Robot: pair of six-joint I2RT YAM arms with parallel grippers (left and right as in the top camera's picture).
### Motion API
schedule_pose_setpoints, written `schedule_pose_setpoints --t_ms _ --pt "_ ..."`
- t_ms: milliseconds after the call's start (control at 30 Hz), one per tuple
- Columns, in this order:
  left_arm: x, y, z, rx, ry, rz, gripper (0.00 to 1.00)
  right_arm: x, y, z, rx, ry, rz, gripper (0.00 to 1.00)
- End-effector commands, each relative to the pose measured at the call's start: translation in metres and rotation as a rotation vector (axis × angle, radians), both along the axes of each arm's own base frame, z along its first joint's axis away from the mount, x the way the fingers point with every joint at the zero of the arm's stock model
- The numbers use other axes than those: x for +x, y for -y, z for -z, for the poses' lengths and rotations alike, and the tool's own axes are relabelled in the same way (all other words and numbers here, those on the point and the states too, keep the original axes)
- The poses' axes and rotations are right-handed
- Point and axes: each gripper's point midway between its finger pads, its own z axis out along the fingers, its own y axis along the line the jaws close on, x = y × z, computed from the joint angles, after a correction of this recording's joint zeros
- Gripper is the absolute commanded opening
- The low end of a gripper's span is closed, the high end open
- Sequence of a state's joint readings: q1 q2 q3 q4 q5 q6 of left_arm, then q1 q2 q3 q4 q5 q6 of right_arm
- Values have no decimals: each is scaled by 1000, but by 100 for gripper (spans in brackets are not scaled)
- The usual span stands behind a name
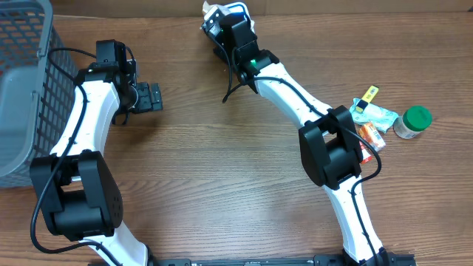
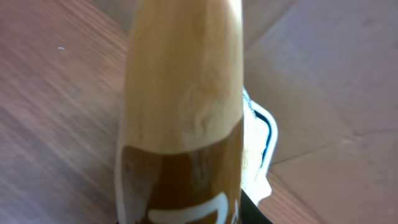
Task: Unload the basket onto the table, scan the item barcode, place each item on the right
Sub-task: 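Carry the snack bag right toward the jar with the right gripper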
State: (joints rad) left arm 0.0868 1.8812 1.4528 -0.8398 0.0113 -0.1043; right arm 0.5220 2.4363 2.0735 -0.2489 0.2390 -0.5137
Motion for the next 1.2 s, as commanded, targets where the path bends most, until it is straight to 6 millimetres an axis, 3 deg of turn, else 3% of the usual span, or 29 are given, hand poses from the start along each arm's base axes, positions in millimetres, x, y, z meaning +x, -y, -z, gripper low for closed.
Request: schedule_pose_setpoints --t_ms 0,100,167,333,433,567,667,900,1000,1033,1067,1100,1167 --pt "6 2 -3 -3 15 15 100 0 -7 3 87 -29 12 5" --pt "6 2 -3 -3 15 15 100 1 -6 -7 105 -11 18 4" --pt "6 2 -3 -3 15 15 100 5 5 -25 133 12 65 4" --pt "6 2 -3 -3 15 15 100 -3 37 -110 316 49 185 4" --pt "6 2 -3 -3 15 15 100 -27 64 -157 413 13 263 4" --pt "6 2 -3 -3 15 15 100 -75 107 -185 431 -109 364 4" --pt "6 2 -3 -3 15 15 100 -119 139 -173 346 -276 412 4" --pt "6 2 -3 -3 15 15 100 -232 227 -95 76 -797 710 4" --pt "6 2 -3 -3 15 15 100 -255 254 -73 37 -916 823 5" --pt "6 2 -3 -3 15 15 100 -258 262 -66 30 -938 844 10" --pt "6 2 -3 -3 15 15 100 -261 267 -60 25 -956 861 39" --pt "6 2 -3 -3 15 15 100 -262 272 -54 22 -970 877 100" --pt "6 2 -3 -3 15 15 100 -265 281 -45 20 -992 903 100"
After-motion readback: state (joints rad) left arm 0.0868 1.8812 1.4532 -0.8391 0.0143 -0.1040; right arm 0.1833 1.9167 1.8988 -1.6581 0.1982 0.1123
